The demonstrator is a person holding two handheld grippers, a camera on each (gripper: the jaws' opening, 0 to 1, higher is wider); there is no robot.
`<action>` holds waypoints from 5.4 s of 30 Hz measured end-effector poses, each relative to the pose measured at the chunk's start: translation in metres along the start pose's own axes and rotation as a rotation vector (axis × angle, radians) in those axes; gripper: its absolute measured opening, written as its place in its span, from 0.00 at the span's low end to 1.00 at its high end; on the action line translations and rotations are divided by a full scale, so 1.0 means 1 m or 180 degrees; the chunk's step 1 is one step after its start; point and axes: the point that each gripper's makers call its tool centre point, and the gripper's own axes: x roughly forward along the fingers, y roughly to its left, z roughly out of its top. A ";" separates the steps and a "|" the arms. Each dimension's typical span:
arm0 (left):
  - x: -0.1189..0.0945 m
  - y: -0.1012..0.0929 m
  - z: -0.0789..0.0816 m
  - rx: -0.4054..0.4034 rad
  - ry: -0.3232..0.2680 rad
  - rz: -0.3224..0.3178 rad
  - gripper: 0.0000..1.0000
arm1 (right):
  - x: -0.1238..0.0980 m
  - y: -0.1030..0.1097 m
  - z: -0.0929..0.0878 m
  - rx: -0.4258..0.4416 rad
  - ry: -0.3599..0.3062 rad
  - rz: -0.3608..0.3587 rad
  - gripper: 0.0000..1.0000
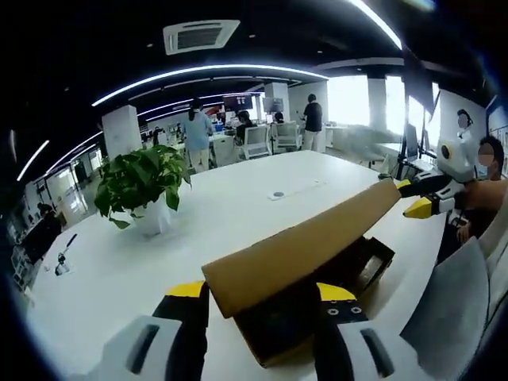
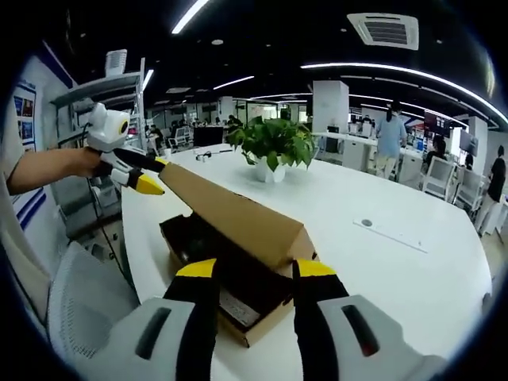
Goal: Operate the shoe box by opening the lid, removing the specified soft item, and placing it in the target area until the item is outside and the box remains undamaged.
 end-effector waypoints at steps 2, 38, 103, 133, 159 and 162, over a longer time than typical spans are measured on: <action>0.001 0.002 0.003 0.0017 -0.0009 0.0011 0.50 | 0.001 -0.002 0.003 -0.0020 -0.0009 -0.0003 0.33; 0.030 0.063 0.047 0.0073 -0.0238 0.0431 0.10 | 0.029 -0.055 0.041 -0.0196 -0.0052 -0.0288 0.23; 0.101 0.101 0.040 -0.0211 0.0012 0.0447 0.07 | 0.088 -0.103 -0.039 -0.0411 0.0537 -0.0468 0.02; 0.116 0.085 -0.023 -0.0560 0.0492 0.0405 0.03 | 0.108 -0.120 -0.039 -0.0508 0.0652 -0.0367 0.03; 0.133 0.090 -0.029 -0.0525 0.0644 0.0416 0.03 | 0.121 -0.126 -0.050 -0.0354 0.0812 -0.0267 0.06; 0.134 0.091 -0.030 -0.0517 0.0670 0.0406 0.03 | 0.120 -0.127 -0.051 -0.0360 0.0833 -0.0279 0.08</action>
